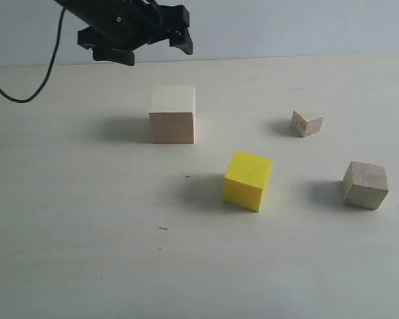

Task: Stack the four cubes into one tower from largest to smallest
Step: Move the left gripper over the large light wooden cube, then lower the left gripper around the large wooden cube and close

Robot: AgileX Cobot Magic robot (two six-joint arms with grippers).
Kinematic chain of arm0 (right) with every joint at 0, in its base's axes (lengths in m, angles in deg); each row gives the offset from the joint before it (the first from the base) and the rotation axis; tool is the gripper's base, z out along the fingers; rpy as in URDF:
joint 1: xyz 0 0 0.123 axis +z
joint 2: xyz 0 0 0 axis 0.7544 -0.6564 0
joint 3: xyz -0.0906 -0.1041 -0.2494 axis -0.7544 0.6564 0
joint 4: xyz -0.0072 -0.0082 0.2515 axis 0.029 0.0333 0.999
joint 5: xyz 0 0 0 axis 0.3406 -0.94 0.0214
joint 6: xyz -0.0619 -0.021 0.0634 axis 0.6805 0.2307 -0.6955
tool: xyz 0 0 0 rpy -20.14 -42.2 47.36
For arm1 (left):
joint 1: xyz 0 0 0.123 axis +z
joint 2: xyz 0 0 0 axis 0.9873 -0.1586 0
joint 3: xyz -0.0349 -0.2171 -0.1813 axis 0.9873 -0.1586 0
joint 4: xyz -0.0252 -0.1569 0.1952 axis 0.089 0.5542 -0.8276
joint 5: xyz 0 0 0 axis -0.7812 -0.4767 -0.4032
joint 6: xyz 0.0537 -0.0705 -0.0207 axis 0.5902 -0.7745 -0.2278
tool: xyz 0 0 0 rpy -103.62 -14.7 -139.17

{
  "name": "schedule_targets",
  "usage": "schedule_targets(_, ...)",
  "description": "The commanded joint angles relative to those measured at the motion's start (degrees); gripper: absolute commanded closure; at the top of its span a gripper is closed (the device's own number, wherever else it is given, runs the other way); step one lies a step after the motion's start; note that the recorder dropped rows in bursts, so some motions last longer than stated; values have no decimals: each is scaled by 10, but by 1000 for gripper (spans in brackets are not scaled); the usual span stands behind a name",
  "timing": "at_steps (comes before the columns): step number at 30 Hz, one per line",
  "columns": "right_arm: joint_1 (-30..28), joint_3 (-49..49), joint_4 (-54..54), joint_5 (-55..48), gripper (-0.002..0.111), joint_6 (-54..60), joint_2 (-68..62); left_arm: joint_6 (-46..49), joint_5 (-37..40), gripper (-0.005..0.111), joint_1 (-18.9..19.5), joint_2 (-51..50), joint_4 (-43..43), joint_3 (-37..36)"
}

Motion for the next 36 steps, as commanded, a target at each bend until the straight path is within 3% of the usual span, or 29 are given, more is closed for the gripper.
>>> schedule_targets(1,1,3,-3,2,108,1,4,-36,77,1,-9,-52,-46,66)
schedule_targets(5,1,3,-3,2,108,1,4,-59,129,1,-9,-97,-90,123)
schedule_targets(23,1,3,-2,2,108,1,4,-81,250,2,-11,-213,-93,294)
schedule_targets(36,1,3,-2,2,108,1,4,-84,268,2,-17,-254,-94,333)
